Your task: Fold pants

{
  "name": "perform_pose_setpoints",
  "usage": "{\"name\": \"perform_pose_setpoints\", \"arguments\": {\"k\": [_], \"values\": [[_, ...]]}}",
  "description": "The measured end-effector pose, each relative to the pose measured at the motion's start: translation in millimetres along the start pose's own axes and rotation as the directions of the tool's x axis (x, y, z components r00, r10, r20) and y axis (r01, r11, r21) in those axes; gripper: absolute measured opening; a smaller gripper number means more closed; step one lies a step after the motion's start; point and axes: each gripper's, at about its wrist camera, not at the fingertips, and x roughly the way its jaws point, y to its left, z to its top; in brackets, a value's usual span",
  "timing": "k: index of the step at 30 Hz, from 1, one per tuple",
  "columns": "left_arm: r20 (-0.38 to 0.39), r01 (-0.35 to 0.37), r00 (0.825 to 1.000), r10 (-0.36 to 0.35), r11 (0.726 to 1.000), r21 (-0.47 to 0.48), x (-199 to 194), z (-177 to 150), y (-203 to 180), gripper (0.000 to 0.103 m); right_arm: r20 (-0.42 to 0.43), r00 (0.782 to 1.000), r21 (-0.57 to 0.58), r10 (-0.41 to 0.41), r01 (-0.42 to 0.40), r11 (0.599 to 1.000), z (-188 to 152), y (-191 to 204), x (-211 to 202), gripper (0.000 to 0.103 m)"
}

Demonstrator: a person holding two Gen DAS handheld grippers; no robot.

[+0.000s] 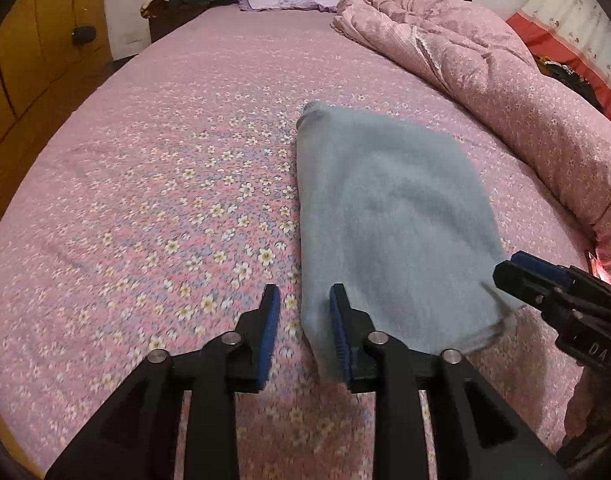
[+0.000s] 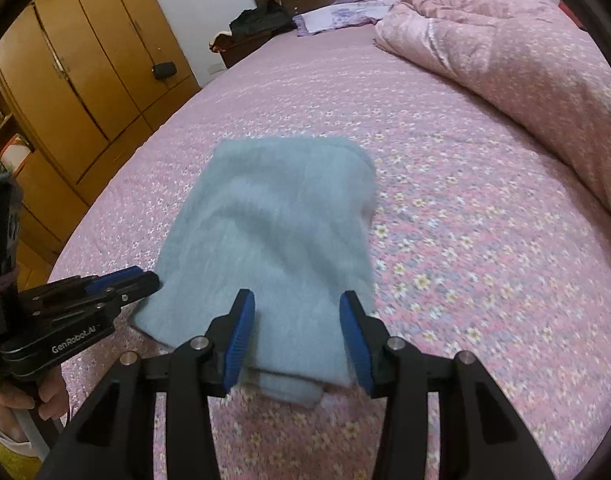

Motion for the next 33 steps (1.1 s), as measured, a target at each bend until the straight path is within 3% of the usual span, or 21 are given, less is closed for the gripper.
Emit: {"name": "perform_pose_setpoints", "arguments": {"k": [2,4,6,8,10,22,33], "values": [[-0.002,0.003,1.000,-0.003,1.000,-0.009,-5,-4,0,0.031,0.002,1.000,0.008,-0.008,0.008,1.000,-4,-1,-8,0.054],[-0.002,0.002,1.000,-0.002,1.000,-0.025,-7,-8,1,0.055,0.011,1.000,0.009,-0.019,0.019,1.000,-8,-2,-14,0.061],[0.009,0.006,1.000,-0.006,0.999,-0.046,-11,-15,1,0.068,0.025,0.999,0.015,-0.021,0.021,1.000,-12,-4,-21,0.068],[0.012,0.012,1.000,-0.011,0.999,-0.053,-11,-19,-1,0.070,0.034,0.999,0.028,-0.016,0.015,1.000,-18,-6,-27,0.084],[0.006,0.011,1.000,-0.010,0.999,-0.048,-11,-26,-4,0.073,0.046,0.999,0.038,-0.021,0.019,0.999,-26,-7,-31,0.091],[-0.015,-0.100,0.995,0.101,0.994,0.044,16,-43,-22,0.074,-0.002,0.982,-0.006,-0.187,0.187,0.982,-54,-11,-5,0.092],[0.008,-0.143,0.990,0.143,0.988,0.050,18,-46,-26,0.078,-0.005,0.978,-0.026,-0.208,0.208,0.978,-62,-8,13,0.098]]}}
